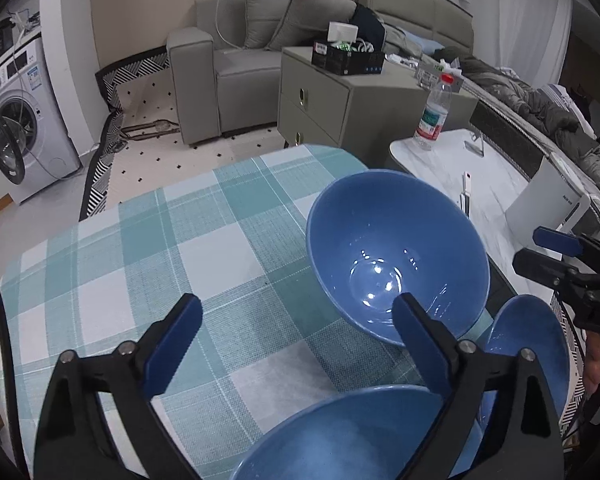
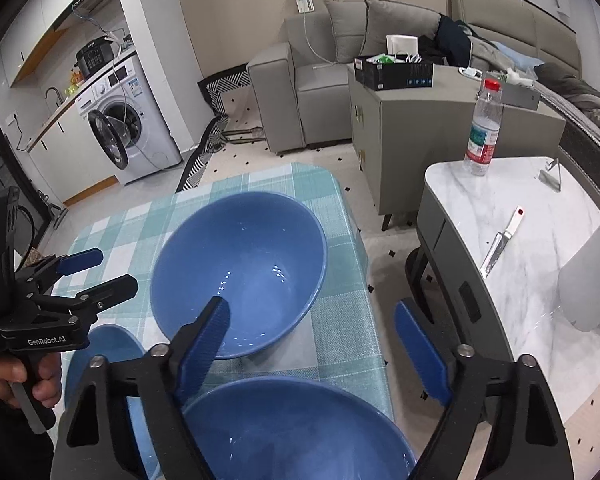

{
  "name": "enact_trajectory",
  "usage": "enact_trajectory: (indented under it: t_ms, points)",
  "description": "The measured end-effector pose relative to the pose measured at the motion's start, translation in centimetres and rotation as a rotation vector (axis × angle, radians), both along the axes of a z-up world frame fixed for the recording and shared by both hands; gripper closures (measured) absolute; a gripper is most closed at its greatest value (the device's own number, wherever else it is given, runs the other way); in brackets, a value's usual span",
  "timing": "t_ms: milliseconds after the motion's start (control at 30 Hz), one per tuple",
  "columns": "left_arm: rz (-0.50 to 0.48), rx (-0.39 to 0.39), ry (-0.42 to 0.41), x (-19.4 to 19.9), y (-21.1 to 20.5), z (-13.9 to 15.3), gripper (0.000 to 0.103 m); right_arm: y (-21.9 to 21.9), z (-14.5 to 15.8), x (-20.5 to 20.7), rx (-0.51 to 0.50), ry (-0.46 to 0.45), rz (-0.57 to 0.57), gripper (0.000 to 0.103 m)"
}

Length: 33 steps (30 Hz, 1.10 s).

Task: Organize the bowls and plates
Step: 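Close both grippers on the rim of a blue bowl, then lift the blue bowl with both grippers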

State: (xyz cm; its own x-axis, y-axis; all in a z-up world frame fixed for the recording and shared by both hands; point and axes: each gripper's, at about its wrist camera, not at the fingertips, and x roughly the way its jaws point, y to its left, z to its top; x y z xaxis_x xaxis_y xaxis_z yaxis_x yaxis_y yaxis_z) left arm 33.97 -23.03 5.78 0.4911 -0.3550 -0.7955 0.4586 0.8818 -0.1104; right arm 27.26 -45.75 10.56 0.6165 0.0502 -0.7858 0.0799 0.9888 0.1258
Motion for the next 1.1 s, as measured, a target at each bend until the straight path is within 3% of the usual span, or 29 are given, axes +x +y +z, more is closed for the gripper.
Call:
enact_trajectory:
  t_ms: [267, 433, 567, 633, 867, 1000, 1100]
  points:
    - [-0.024, 0.025, 0.042, 0.8, -1.2, -1.4, 0.023, -0.2, -1.8, 2.0, 0.008, 0.039, 0.012, 0.032]
    - [-0.03, 0.026, 0.069, 1.2, -1.7, -1.9, 0.044, -0.1, -3.1, 2.9, 0.006, 0.081, 0.029, 0.047]
    - [-0.039, 0.014, 0.081, 1.3, -1.9, -2.2, 0.051, 0.0, -3.5, 2.9, 0.003, 0.086, 0.042, 0.053]
    - [-0.048, 0.013, 0.086, 1.3, -2.0, -2.3, 0.059, 0.0, -3.6, 2.9, -0.004, 0.088, 0.044, 0.057]
    - [-0.066, 0.006, 0.087, 1.2, -2.3, -2.2, 0.066, 0.2, -4.1, 3.3, 0.0, 0.097, 0.056, 0.067]
    - [-0.079, 0.007, 0.071, 0.9, -2.5, -2.1, 0.07, 0.5, -4.1, 3.3, -0.002, 0.091, 0.079, 0.079]
    - [-0.089, 0.019, 0.057, 0.8, -2.8, -2.1, 0.076, 0.9, -4.0, 3.3, -0.014, 0.083, 0.083, 0.081]
